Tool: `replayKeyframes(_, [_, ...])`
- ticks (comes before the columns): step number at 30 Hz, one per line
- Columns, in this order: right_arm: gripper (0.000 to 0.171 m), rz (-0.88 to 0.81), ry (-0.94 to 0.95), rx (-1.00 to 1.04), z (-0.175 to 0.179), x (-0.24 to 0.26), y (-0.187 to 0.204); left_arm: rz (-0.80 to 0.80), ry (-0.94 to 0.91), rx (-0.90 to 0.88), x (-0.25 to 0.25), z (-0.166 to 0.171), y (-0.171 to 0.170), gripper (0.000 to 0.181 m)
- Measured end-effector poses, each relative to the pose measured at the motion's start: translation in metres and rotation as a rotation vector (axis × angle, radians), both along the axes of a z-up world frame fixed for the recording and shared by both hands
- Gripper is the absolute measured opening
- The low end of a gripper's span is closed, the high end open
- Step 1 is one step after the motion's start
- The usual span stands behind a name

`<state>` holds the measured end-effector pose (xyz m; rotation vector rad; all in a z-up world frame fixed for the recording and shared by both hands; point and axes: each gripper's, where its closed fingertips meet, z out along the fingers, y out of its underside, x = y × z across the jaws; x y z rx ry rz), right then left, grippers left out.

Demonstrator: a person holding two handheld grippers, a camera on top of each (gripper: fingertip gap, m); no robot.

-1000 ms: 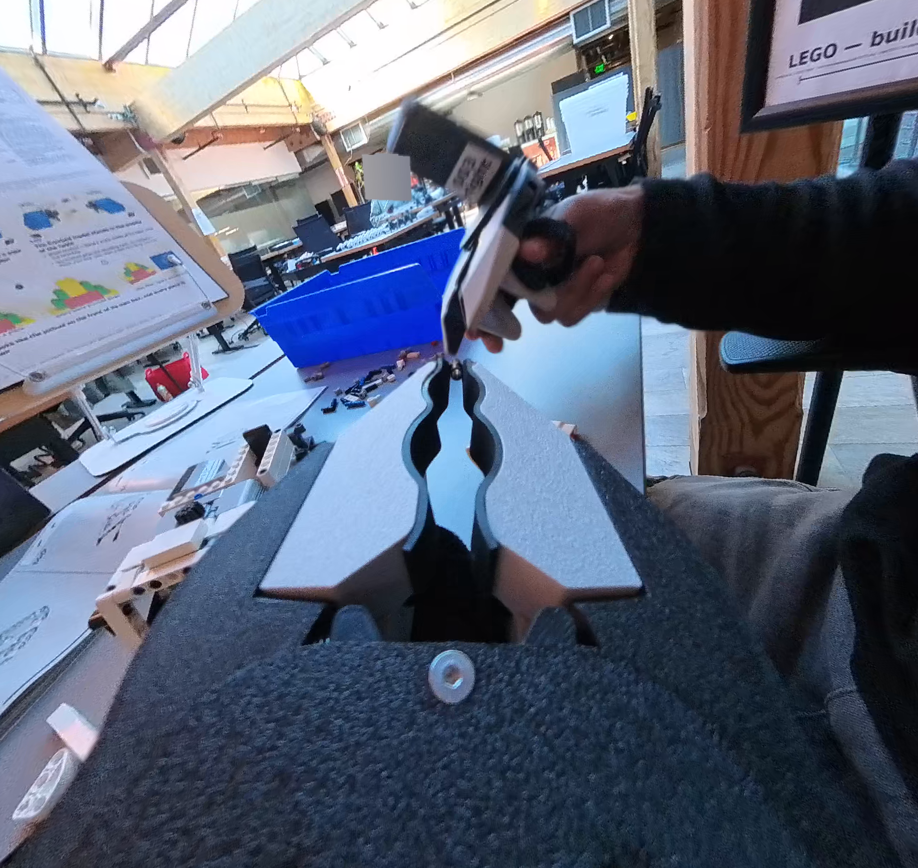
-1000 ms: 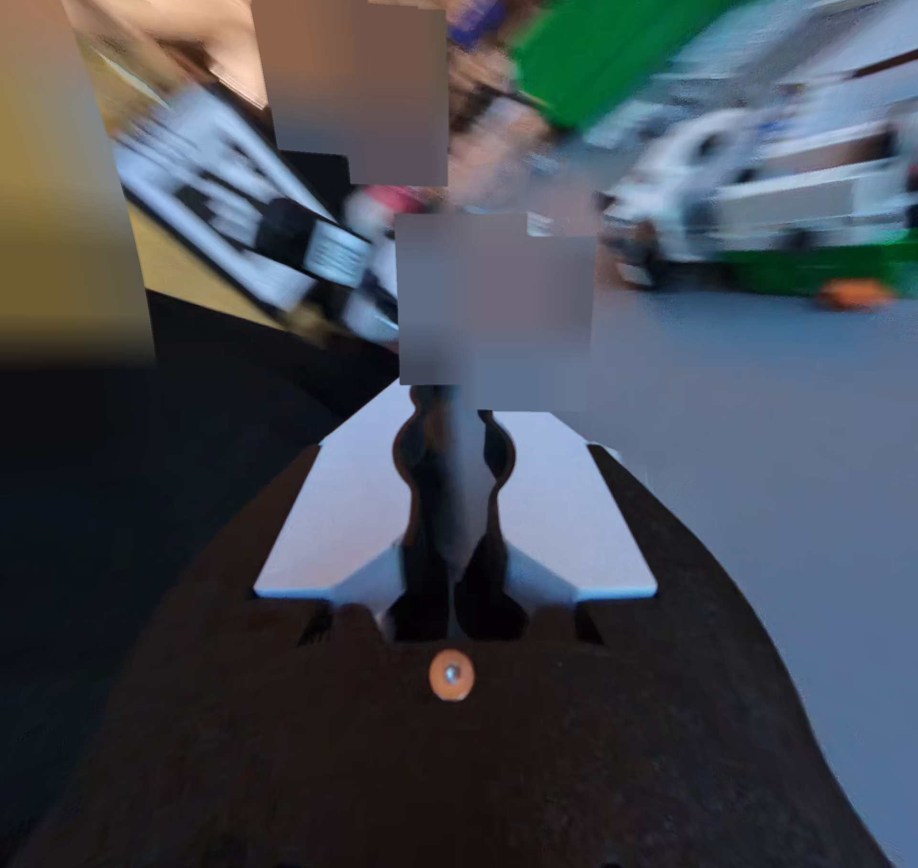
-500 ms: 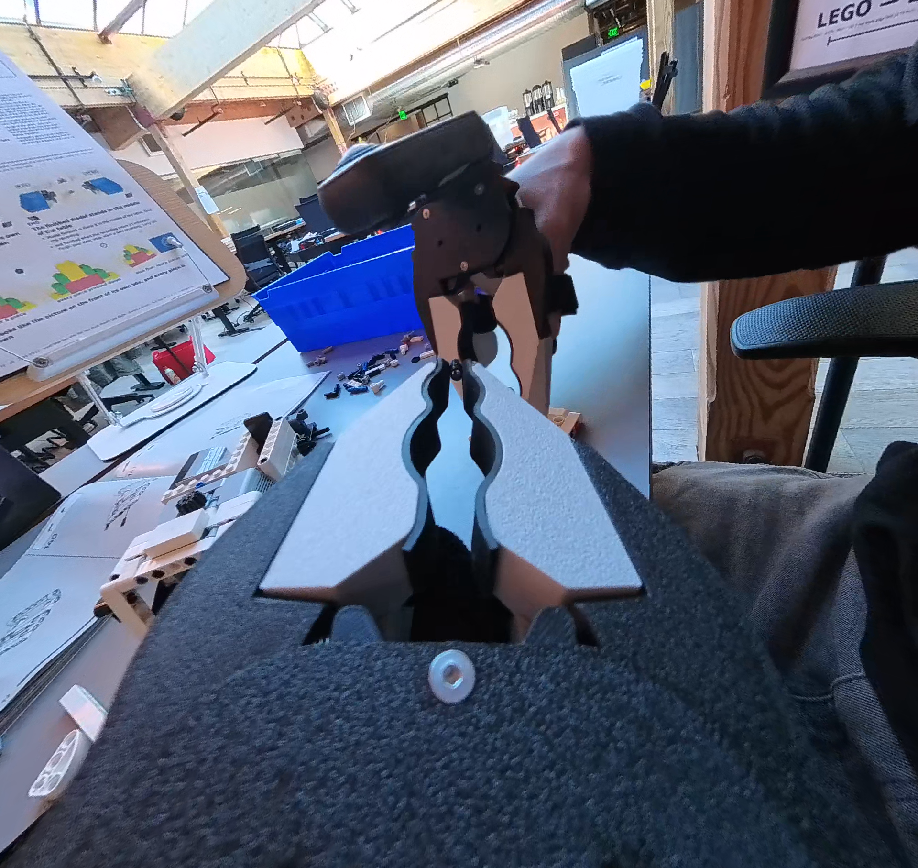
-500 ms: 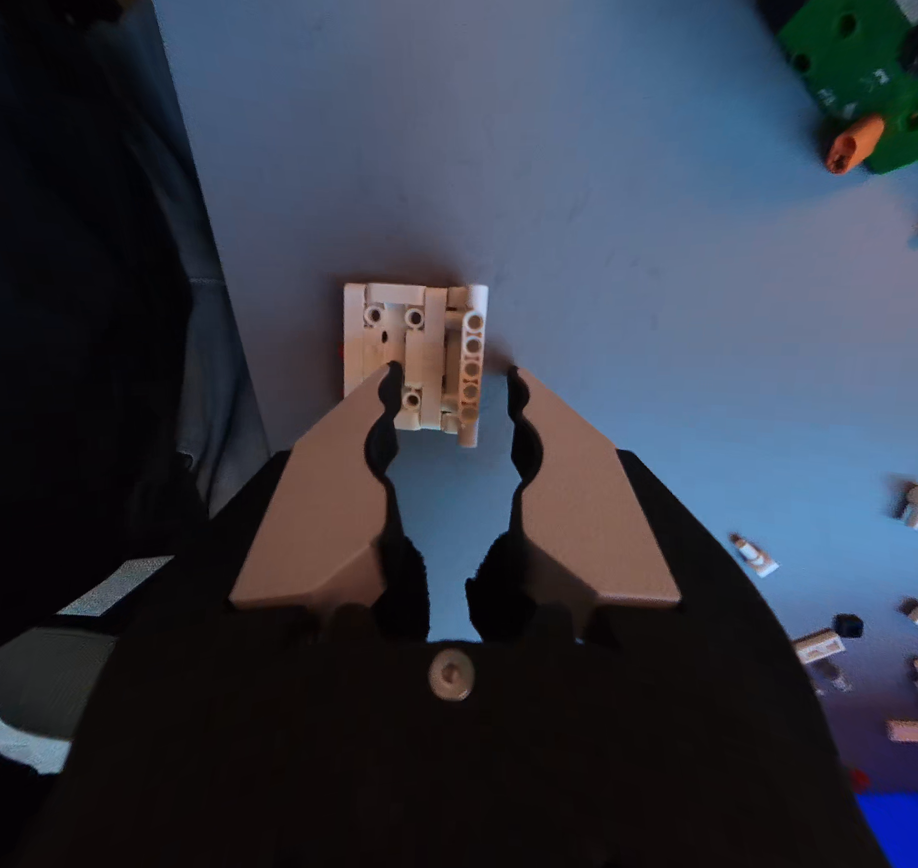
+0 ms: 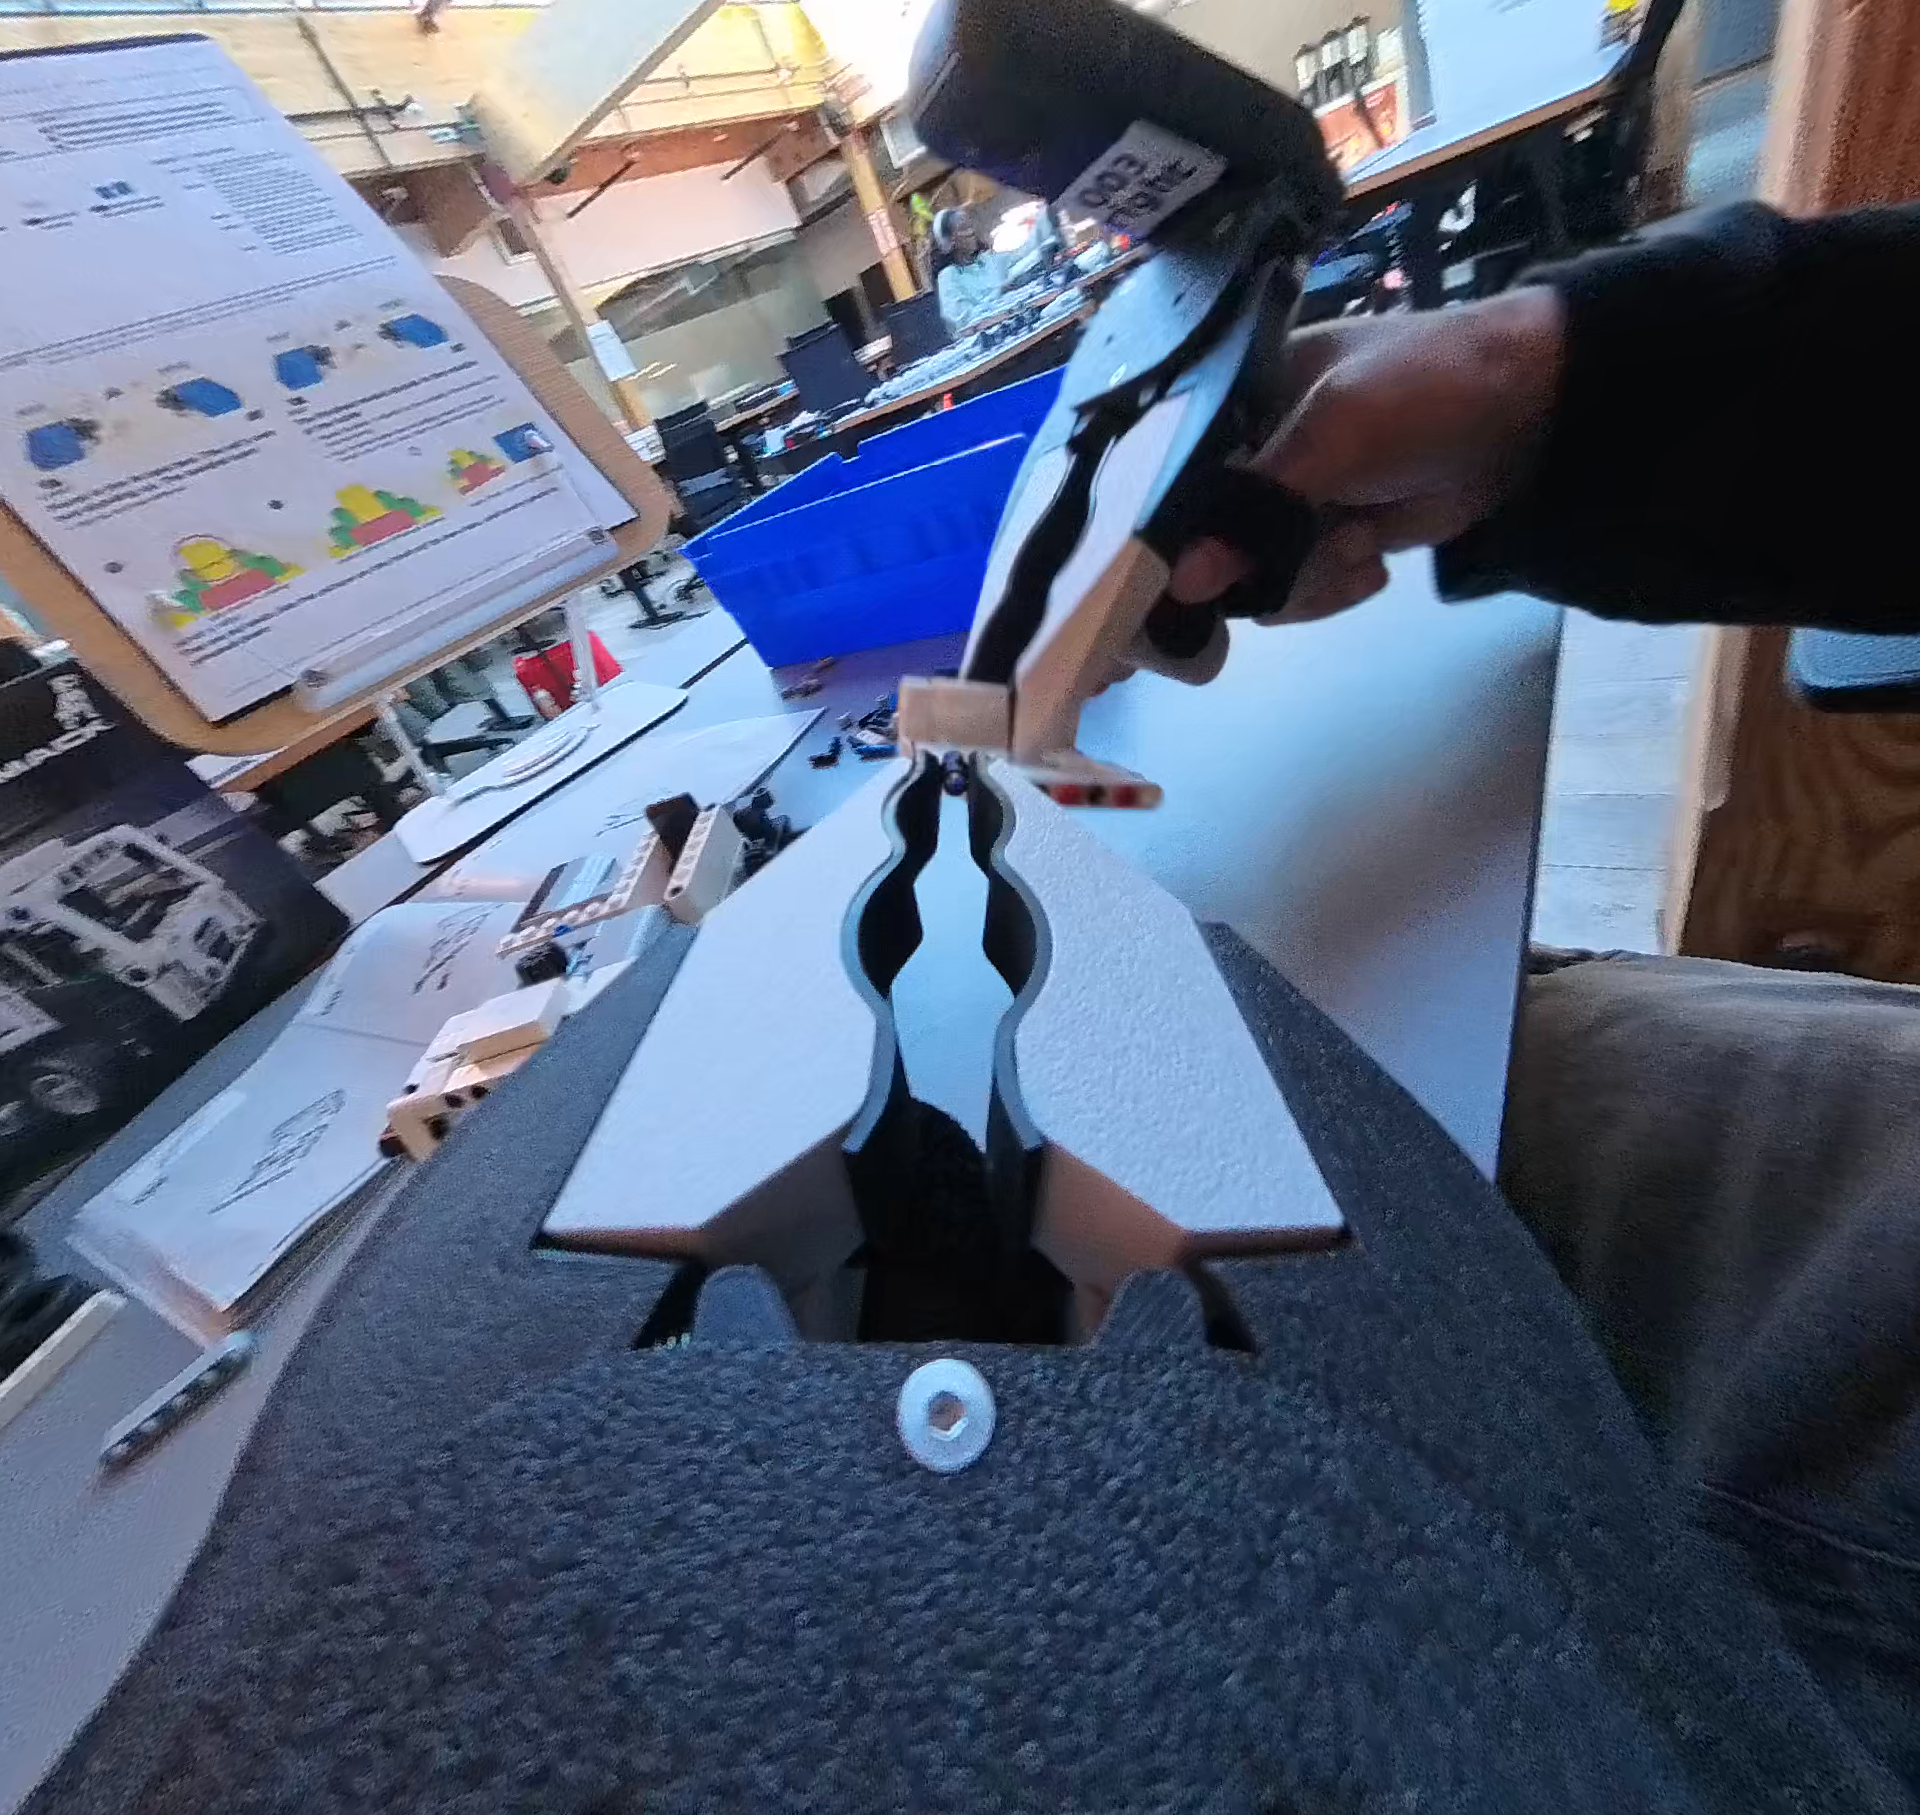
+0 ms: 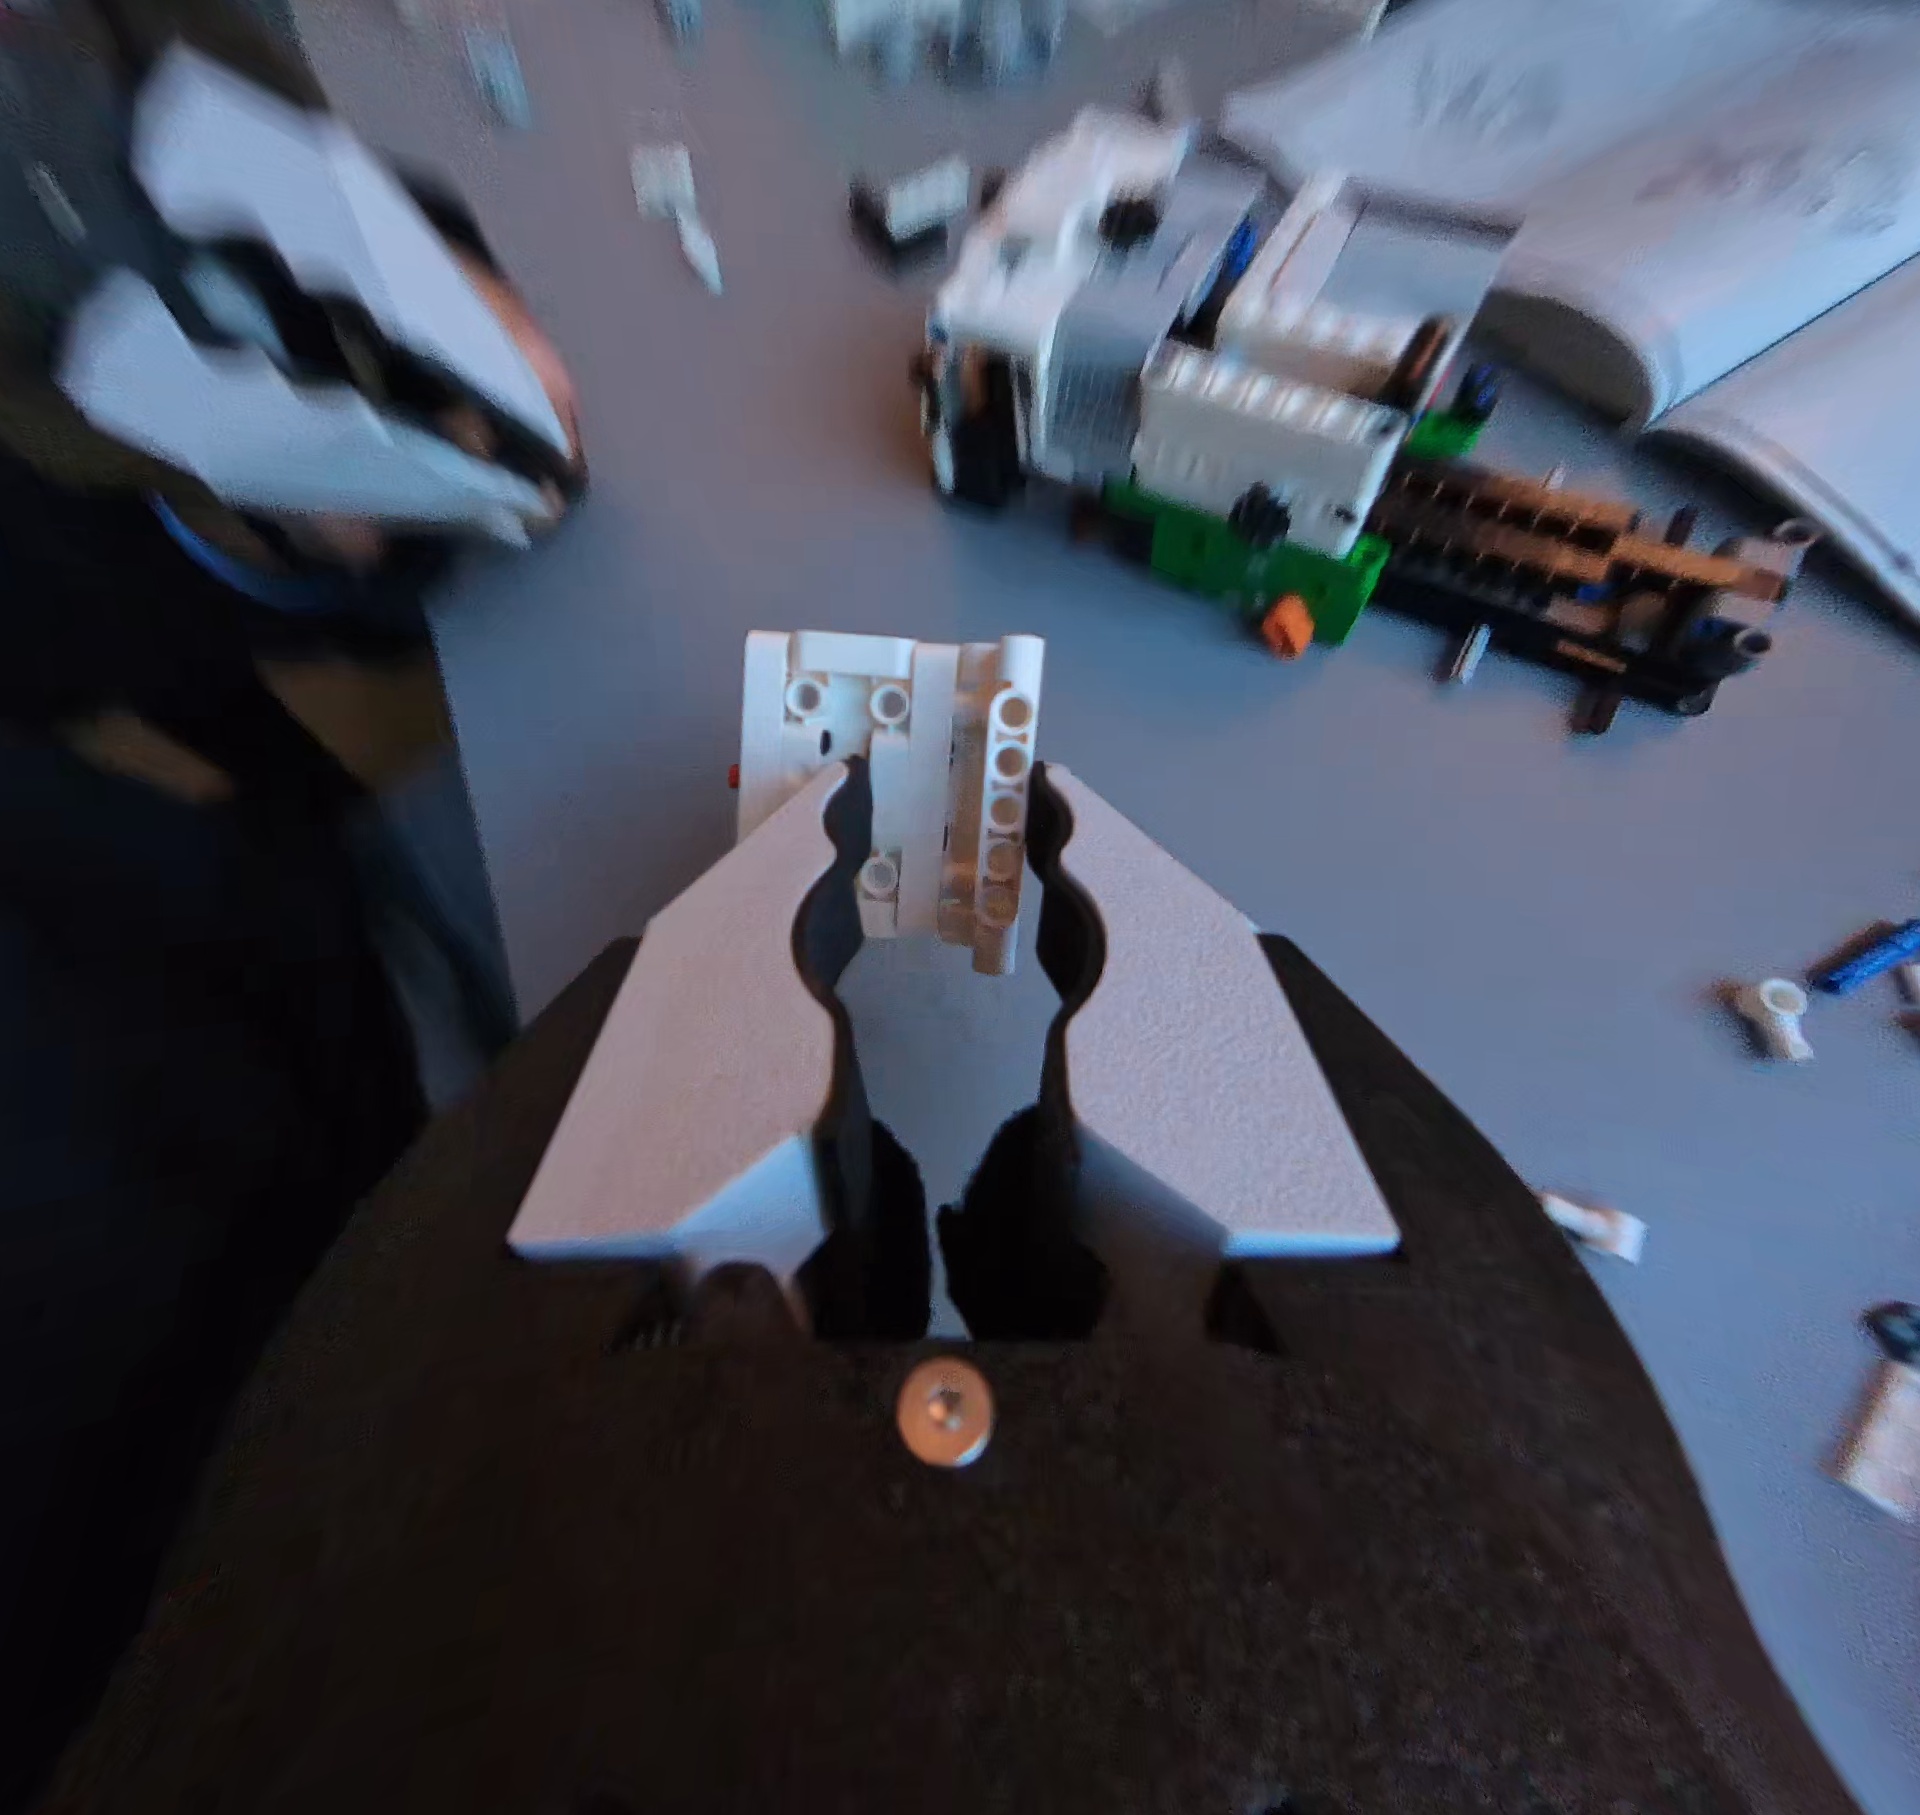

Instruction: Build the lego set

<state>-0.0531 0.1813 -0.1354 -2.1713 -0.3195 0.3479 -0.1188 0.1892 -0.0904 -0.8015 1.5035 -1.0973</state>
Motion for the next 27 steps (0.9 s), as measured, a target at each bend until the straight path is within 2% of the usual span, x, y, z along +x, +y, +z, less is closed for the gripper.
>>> replayKeyframes(2, [0.029,-0.126,0.157,0.137,0.019,0.004,0.010,0.053,-0.014,0.019,0.002,0.001,0.004,0.003])
replayKeyframes(4, [0.029,-0.130,0.332,0.186,0.026,-0.011,0.012,0.086,-0.042,0.014,0.002,0.005,0.007,0.003])
replayKeyframes(5, [0.029,-0.160,0.348,0.216,0.026,-0.012,0.015,0.105,-0.053,0.003,0.003,0.006,0.010,0.004])
replayKeyframes(11, [0.029,-0.209,0.359,0.301,0.024,-0.023,0.023,0.141,-0.077,-0.048,0.004,0.011,0.017,0.004])
replayKeyframes(22, [0.029,-0.193,0.320,0.340,0.029,-0.025,0.024,0.134,-0.065,-0.095,0.005,0.012,0.021,0.004])
replayKeyframes(27, [0.028,-0.204,0.243,0.372,0.031,-0.023,0.024,0.126,-0.054,-0.094,0.006,0.010,0.021,0.004])
